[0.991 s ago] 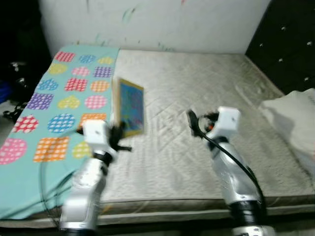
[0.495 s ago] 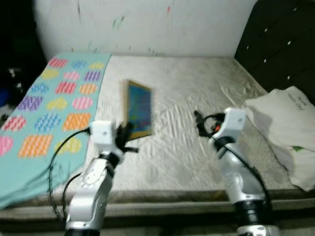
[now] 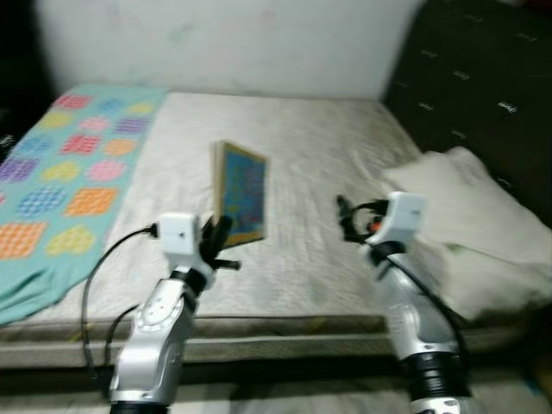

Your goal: Clean up the room

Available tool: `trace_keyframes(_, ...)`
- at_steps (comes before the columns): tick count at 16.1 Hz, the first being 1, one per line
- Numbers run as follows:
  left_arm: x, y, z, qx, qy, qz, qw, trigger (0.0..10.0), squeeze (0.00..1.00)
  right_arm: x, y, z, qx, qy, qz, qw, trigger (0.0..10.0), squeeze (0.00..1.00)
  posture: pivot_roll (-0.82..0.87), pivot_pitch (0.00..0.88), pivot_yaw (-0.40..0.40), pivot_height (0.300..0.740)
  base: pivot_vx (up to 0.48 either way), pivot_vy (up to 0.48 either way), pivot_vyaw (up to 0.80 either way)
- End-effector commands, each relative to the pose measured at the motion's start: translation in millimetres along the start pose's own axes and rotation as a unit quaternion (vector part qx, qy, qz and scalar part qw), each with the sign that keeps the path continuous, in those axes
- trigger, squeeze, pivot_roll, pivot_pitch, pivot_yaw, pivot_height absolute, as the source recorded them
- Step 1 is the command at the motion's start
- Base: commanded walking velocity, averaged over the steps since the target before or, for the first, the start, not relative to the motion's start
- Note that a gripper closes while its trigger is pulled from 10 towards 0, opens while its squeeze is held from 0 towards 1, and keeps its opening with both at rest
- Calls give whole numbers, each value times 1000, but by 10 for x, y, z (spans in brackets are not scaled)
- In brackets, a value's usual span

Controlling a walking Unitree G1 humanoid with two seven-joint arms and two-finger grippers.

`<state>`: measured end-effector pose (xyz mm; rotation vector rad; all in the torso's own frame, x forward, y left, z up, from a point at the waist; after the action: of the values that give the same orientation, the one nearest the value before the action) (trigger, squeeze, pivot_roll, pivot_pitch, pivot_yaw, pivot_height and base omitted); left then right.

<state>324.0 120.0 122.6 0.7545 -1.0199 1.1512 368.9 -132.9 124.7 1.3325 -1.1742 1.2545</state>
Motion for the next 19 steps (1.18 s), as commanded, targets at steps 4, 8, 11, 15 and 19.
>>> trace_keyframes(4,192,-7,108,-29,11,47,998,10000,0,49,-13,59,-7,7,6,1000,10000,0,-59,0,-56,740,0,0,0)
trace_keyframes(8,213,-12,129,-39,14,51,998,10000,0,51,-22,56,-6,8,7,1000,10000,0,-59,0,-56,740,0,0,0)
trace_keyframes(11,217,-8,145,-45,15,53,997,10000,0,52,-24,49,-4,10,7,1000,10000,0,-58,0,-57,740,266,0,0)
trace_keyframes(15,218,-6,148,-46,16,53,997,10000,0,58,-31,45,-3,9,8,1000,10000,0,-58,0,-57,740,289,0,0)
trace_keyframes(19,211,-11,155,-50,15,52,997,10000,0,57,-29,53,-4,14,10,1000,10000,0,-56,0,-58,740,294,0,0)
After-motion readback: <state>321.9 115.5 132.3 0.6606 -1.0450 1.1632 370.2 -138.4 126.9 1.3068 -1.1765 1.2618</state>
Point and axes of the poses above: a point about 5 cm out from each wrist's last joint towards the gripper, its own y axis pointing back from the gripper into the wrist, its own x axis along the axis of the wrist's last joint, z = x × y, the point moved 4 cm from there along -y, pointing out of the wrist towards the gripper, and after that the axes turned 10 degrees about y, right-handed, at the moved point
